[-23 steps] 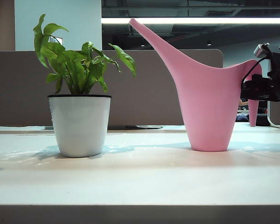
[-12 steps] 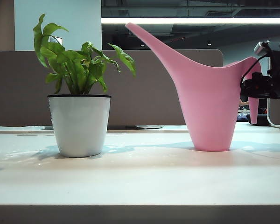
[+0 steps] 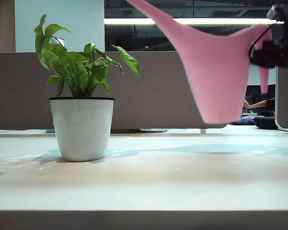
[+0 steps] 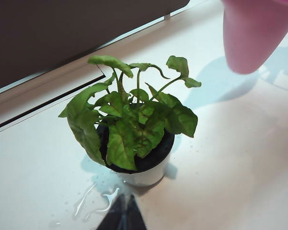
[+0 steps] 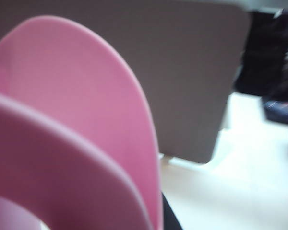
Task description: Pick up the watering can from the table, water the potted plant, and put the can back.
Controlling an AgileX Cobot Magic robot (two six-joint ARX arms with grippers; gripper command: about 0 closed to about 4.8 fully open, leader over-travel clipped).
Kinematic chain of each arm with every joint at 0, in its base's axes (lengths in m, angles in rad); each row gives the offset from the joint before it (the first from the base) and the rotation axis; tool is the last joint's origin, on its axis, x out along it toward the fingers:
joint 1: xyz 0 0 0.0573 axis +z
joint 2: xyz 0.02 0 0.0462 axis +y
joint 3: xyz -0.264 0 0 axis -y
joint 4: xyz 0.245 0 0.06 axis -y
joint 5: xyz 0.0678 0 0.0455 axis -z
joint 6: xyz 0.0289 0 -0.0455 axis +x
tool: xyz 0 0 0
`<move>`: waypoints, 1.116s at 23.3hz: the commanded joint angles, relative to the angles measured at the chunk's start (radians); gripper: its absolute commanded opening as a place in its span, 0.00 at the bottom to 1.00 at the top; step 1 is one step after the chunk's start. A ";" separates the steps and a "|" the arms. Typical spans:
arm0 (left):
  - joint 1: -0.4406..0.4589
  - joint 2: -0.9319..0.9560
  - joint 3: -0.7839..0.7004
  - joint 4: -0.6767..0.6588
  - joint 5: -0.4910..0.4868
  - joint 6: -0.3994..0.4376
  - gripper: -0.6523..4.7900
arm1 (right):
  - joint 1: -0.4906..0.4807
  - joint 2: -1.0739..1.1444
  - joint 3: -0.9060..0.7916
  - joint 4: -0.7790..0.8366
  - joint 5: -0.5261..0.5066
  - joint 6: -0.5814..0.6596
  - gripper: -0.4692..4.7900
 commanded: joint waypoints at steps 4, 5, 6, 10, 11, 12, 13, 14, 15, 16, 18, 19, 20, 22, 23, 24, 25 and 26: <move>-0.001 -0.002 0.005 0.006 0.008 0.000 0.11 | 0.029 -0.118 0.047 -0.053 0.087 -0.183 0.27; -0.001 -0.002 0.005 0.006 0.008 -0.003 0.11 | 0.035 -0.130 0.057 -0.077 0.089 -0.201 0.27; -0.001 -0.002 0.005 0.006 0.008 -0.003 0.11 | 0.038 -0.138 0.062 -0.091 0.089 -0.202 0.27; -0.001 -0.002 0.005 0.005 0.008 -0.004 0.11 | 0.072 -0.158 0.071 -0.105 0.111 -0.282 0.27; -0.001 -0.002 0.005 0.003 0.008 -0.005 0.11 | 0.082 -0.161 0.073 -0.109 0.113 -0.301 0.27; -0.001 -0.002 0.005 0.002 0.008 -0.007 0.11 | 0.092 -0.167 0.078 -0.127 0.113 -0.323 0.27; -0.001 -0.002 0.005 0.002 0.008 -0.007 0.11 | 0.099 -0.172 0.082 -0.145 0.115 -0.344 0.27; -0.001 -0.002 0.005 0.001 0.008 -0.007 0.11 | 0.108 -0.177 0.086 -0.160 0.120 -0.370 0.27; -0.001 -0.002 0.005 0.002 0.008 -0.007 0.11 | 0.122 -0.184 0.090 -0.174 0.131 -0.402 0.27; -0.001 -0.002 0.005 0.002 0.008 -0.007 0.11 | 0.133 -0.188 0.093 -0.181 0.138 -0.424 0.27; -0.001 -0.002 0.005 0.001 0.008 -0.006 0.11 | 0.158 -0.203 0.099 -0.185 0.158 -0.485 0.27; -0.001 -0.002 0.005 0.001 0.008 -0.006 0.11 | 0.163 -0.209 0.099 -0.188 0.157 -0.501 0.27; -0.001 -0.003 0.005 0.000 0.008 -0.007 0.11 | 0.174 -0.215 0.107 -0.198 0.162 -0.531 0.27; -0.001 -0.005 0.005 -0.002 0.008 -0.007 0.11 | 0.185 -0.220 0.110 -0.199 0.182 -0.562 0.27; -0.001 -0.005 0.005 -0.003 0.008 -0.006 0.11 | 0.191 -0.223 0.113 -0.198 0.196 -0.581 0.27; -0.001 -0.005 0.005 -0.004 0.008 -0.007 0.11 | 0.194 -0.225 0.115 -0.199 0.202 -0.596 0.27; -0.001 -0.005 0.005 -0.005 0.008 -0.006 0.11 | 0.194 -0.227 0.117 -0.198 0.202 -0.605 0.27; -0.001 -0.005 0.005 -0.006 0.008 -0.006 0.11 | 0.194 -0.229 0.120 -0.199 0.203 -0.609 0.27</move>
